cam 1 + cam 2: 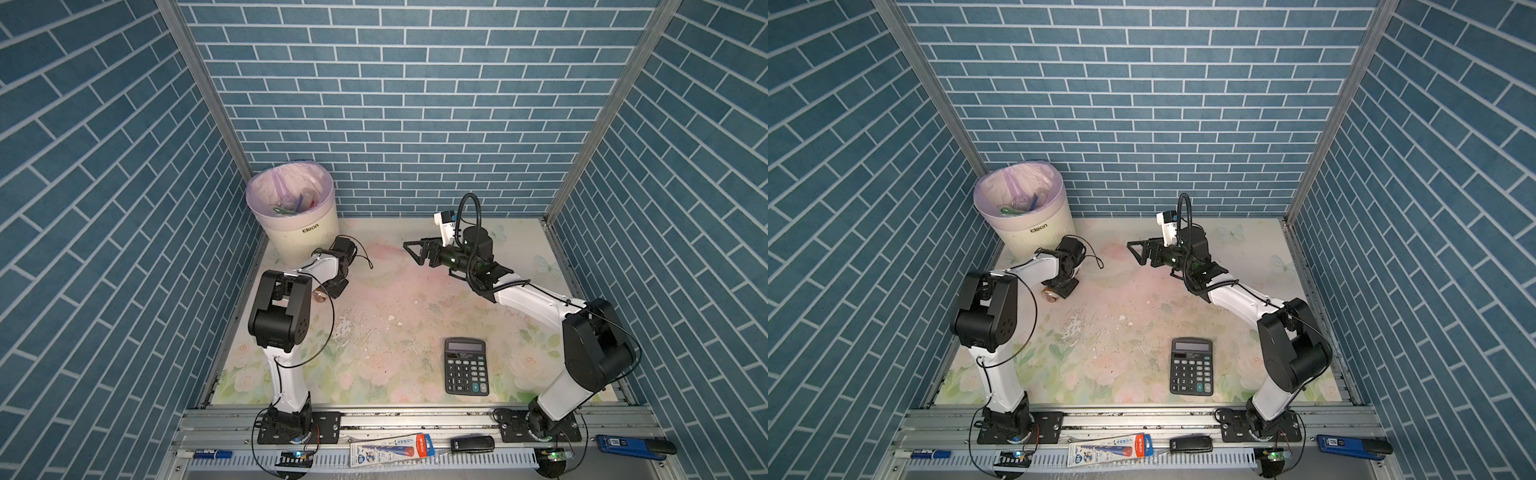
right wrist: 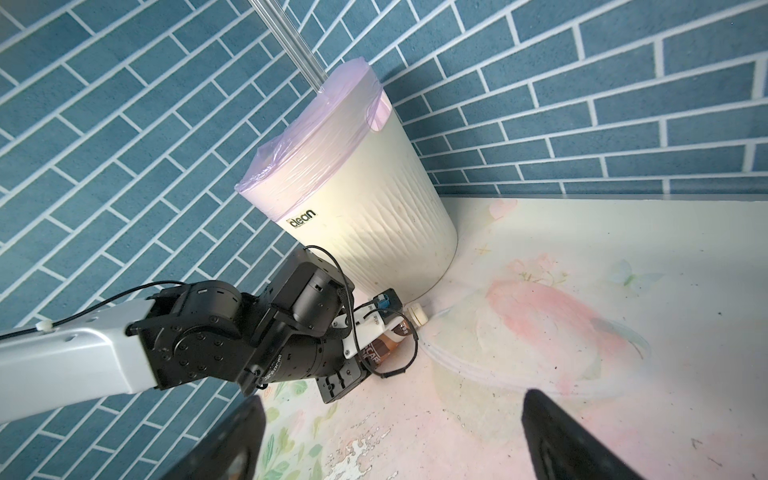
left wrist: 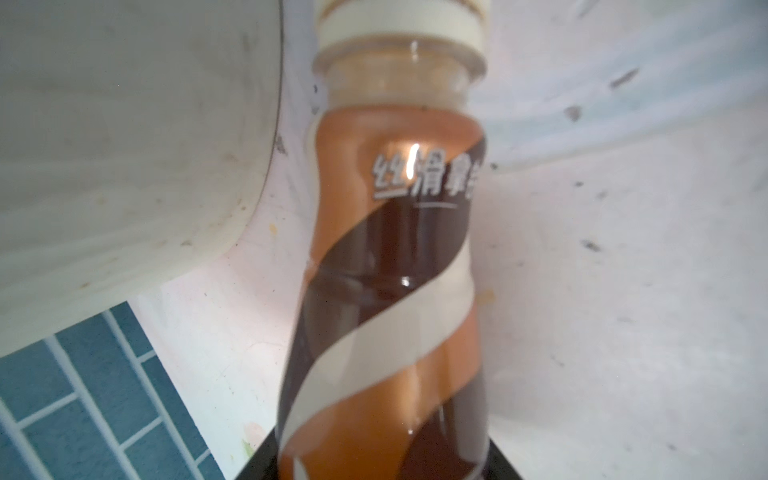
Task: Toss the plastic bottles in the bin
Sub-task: 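Lift the Nescafe bottle with left gripper and raise it above the bin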
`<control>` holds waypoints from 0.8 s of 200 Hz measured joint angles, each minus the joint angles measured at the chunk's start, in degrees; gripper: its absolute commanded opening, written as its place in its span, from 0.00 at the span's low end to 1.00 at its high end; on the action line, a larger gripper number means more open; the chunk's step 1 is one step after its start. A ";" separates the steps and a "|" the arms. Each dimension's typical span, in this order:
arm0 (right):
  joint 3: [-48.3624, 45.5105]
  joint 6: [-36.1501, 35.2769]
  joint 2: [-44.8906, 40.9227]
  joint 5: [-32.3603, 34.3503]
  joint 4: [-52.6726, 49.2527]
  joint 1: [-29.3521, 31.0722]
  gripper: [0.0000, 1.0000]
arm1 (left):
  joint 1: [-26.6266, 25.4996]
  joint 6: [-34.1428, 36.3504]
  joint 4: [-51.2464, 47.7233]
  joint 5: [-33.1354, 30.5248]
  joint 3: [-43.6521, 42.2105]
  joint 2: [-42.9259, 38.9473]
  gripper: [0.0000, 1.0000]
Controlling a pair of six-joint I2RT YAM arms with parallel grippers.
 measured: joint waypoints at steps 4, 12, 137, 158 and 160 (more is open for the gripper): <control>0.00 0.00 0.00 0.00 0.00 0.00 0.96 | -0.15 0.00 -0.04 0.22 0.02 -0.07 0.50; 0.00 0.00 0.04 0.00 -0.02 0.00 0.96 | -0.52 0.00 -0.22 0.63 0.02 -0.22 0.50; 0.00 -0.57 1.73 0.00 -2.21 4.63 0.99 | -3.48 -5.90 -1.03 9.03 1.86 -12.96 0.48; 0.02 -2.49 1.73 0.02 -2.93 6.78 0.99 | -3.93 -6.95 -1.01 10.03 1.90 -16.26 0.47; 0.04 -2.69 1.73 0.02 -3.08 6.91 0.99 | -3.98 -7.13 -1.01 10.12 1.90 -16.70 0.47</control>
